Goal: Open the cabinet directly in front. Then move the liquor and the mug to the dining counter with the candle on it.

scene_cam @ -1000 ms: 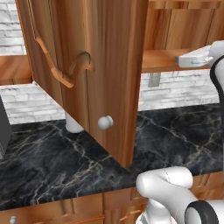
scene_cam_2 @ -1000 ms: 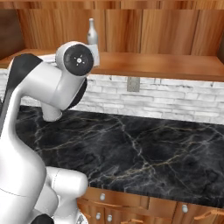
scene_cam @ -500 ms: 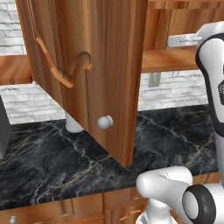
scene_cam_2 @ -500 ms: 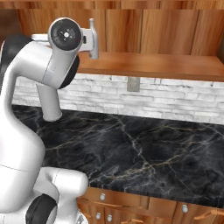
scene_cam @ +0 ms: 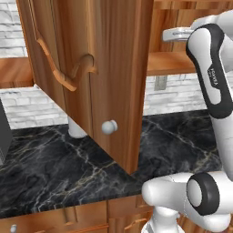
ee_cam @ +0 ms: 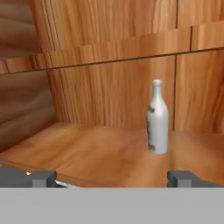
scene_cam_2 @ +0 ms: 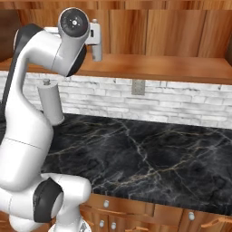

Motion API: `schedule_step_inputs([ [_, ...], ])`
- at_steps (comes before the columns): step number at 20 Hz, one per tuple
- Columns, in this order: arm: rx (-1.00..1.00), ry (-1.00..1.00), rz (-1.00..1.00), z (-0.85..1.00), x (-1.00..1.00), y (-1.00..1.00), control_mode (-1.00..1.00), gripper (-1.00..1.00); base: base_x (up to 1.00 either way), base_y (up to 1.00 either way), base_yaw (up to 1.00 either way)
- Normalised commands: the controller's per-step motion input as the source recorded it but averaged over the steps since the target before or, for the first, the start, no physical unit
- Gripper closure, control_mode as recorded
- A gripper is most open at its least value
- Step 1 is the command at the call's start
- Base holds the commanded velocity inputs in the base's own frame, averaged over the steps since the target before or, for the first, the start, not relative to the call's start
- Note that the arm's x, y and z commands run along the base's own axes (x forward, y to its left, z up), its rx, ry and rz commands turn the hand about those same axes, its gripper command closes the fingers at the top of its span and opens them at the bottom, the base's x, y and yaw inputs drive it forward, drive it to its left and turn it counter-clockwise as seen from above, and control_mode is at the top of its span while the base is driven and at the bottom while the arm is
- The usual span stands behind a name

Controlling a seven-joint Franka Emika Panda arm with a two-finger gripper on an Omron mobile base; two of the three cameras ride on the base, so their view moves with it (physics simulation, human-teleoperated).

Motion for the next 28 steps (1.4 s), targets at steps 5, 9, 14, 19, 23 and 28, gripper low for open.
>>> schedule_step_inputs([
  [5, -0.04, 0.00, 0.00, -0.28, 0.61, 0.07, -1.00, -1.00, 0.00, 0.00, 0.00],
  [9, -0.01, 0.04, 0.00, -0.04, 0.66, 0.00, -1.00, -1.00, 0.00, 0.00, 0.00],
  [14, 0.00, 0.09, 0.00, 0.00, 0.63, 0.00, -1.00, -1.00, 0.00, 0.00, 0.00],
  [19, 0.00, 0.03, 0.00, 0.00, 0.63, 0.00, -1.00, -1.00, 0.00, 0.00, 0.00],
  [23, 0.00, 0.00, 0.00, 0.00, 0.69, 0.00, -1.00, -1.00, 0.00, 0.00, 0.00],
  [28, 0.00, 0.00, 0.00, 0.00, 0.65, 0.00, -1.00, -1.00, 0.00, 0.00, 0.00],
])
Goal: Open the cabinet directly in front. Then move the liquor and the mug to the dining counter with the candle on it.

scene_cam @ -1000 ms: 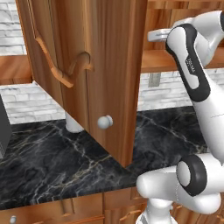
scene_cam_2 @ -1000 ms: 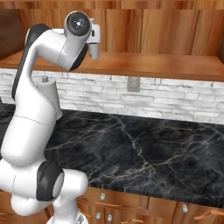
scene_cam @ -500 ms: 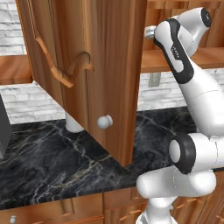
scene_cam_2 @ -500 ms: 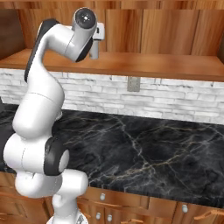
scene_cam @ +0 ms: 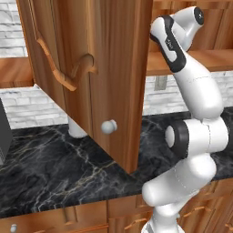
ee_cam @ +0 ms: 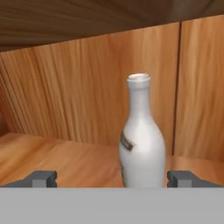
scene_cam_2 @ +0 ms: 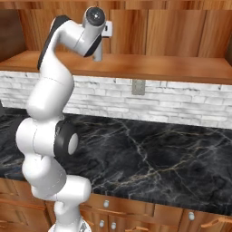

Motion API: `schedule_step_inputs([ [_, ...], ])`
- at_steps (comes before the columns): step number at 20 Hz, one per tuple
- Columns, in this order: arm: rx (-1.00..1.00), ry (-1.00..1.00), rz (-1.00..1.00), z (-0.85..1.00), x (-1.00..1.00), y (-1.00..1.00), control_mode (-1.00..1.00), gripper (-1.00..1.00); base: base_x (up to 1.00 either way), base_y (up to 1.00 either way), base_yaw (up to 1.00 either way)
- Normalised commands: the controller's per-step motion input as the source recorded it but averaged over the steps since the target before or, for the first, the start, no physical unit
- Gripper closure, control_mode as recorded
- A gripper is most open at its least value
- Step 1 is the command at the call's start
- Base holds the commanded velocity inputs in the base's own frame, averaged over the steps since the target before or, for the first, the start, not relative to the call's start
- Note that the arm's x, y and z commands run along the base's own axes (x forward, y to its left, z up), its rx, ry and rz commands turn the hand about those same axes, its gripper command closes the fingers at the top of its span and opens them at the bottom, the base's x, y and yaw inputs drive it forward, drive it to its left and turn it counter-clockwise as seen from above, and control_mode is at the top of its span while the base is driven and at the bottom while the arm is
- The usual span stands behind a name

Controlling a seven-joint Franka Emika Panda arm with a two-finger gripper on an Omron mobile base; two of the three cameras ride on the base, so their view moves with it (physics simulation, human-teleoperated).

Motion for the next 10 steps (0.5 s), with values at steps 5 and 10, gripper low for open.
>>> schedule_step_inputs([
  [5, 0.00, 0.00, 0.00, 0.00, 0.59, -0.01, -1.00, -1.00, 0.00, 0.00, 0.00],
  [10, 0.00, 0.00, 0.00, 0.00, 0.58, -0.04, -1.00, -1.00, 0.00, 0.00, 0.00],
])
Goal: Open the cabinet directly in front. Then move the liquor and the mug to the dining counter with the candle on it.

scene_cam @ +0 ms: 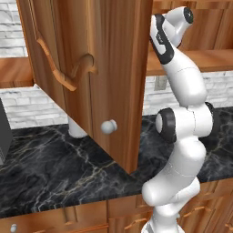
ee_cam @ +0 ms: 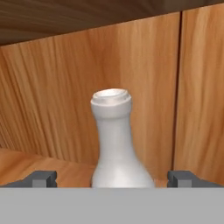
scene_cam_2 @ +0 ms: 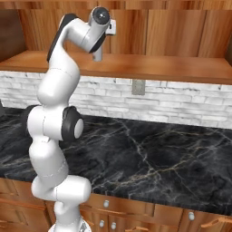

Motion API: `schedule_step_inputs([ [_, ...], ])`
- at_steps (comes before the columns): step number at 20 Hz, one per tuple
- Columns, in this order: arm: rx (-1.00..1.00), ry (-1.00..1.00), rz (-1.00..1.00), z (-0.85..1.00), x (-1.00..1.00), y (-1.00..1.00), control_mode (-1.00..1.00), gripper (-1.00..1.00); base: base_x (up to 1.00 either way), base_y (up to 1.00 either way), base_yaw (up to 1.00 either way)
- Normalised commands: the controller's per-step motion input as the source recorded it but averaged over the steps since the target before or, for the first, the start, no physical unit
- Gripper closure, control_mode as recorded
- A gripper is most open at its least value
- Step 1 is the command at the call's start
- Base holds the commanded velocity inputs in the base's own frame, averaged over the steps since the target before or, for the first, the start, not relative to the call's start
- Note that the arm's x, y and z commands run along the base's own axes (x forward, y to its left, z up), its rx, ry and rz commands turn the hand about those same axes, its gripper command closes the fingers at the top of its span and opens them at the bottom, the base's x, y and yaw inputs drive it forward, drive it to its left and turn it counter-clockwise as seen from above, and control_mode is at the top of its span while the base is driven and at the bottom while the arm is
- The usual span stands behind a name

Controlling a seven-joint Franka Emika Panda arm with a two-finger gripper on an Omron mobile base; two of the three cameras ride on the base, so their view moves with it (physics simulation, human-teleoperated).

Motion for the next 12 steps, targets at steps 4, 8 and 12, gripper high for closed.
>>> schedule_step_inputs([
  [4, 0.00, 0.00, 0.00, 0.00, 0.57, -0.04, -1.00, -1.00, 0.00, 0.00, 0.00],
  [8, 0.00, 0.00, 0.00, 0.00, 0.50, 0.00, -1.00, 1.00, 0.00, 0.00, 0.00],
  [12, 0.00, 0.00, 0.00, -0.02, 0.09, 0.00, -1.00, 1.00, 0.00, 0.00, 0.00],
])
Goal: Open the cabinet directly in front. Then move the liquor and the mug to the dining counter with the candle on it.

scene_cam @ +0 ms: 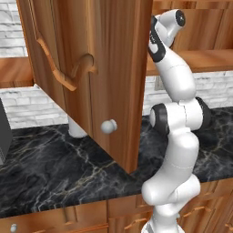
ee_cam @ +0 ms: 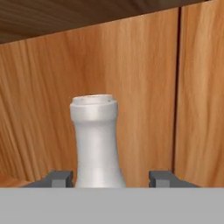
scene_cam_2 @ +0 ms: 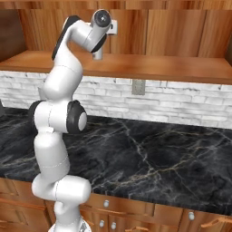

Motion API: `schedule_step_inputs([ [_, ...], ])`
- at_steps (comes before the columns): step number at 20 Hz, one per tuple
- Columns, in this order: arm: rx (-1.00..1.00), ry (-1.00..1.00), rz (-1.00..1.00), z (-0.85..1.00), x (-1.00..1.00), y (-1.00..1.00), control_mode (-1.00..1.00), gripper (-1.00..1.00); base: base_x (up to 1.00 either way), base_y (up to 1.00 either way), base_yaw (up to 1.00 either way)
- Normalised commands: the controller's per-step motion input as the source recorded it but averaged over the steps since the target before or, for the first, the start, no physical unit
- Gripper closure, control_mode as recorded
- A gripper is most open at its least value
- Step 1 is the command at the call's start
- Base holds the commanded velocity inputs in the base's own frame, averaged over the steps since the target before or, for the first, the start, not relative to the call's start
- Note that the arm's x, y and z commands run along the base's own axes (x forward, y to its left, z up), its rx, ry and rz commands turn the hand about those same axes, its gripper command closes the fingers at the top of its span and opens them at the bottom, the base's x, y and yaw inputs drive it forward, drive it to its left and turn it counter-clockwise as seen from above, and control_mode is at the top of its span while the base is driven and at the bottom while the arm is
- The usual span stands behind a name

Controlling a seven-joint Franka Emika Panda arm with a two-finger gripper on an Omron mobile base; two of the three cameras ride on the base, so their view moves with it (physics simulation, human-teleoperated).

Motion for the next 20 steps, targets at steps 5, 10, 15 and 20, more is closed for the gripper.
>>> schedule_step_inputs([
  [5, 0.00, -0.03, 0.01, 0.00, -0.31, 0.00, -1.00, 1.00, 0.00, 0.00, 0.00],
  [10, 0.00, -0.19, 0.05, 0.00, -0.95, 0.00, -1.00, 1.00, 0.00, 0.00, 0.00],
  [15, 0.00, -0.31, 0.08, -0.11, -1.00, 0.00, -1.00, 1.00, 0.00, 0.00, 0.00],
  [20, 0.00, -0.10, 0.11, 0.00, -1.00, 0.00, -1.00, 1.00, 0.00, 0.00, 0.00],
])
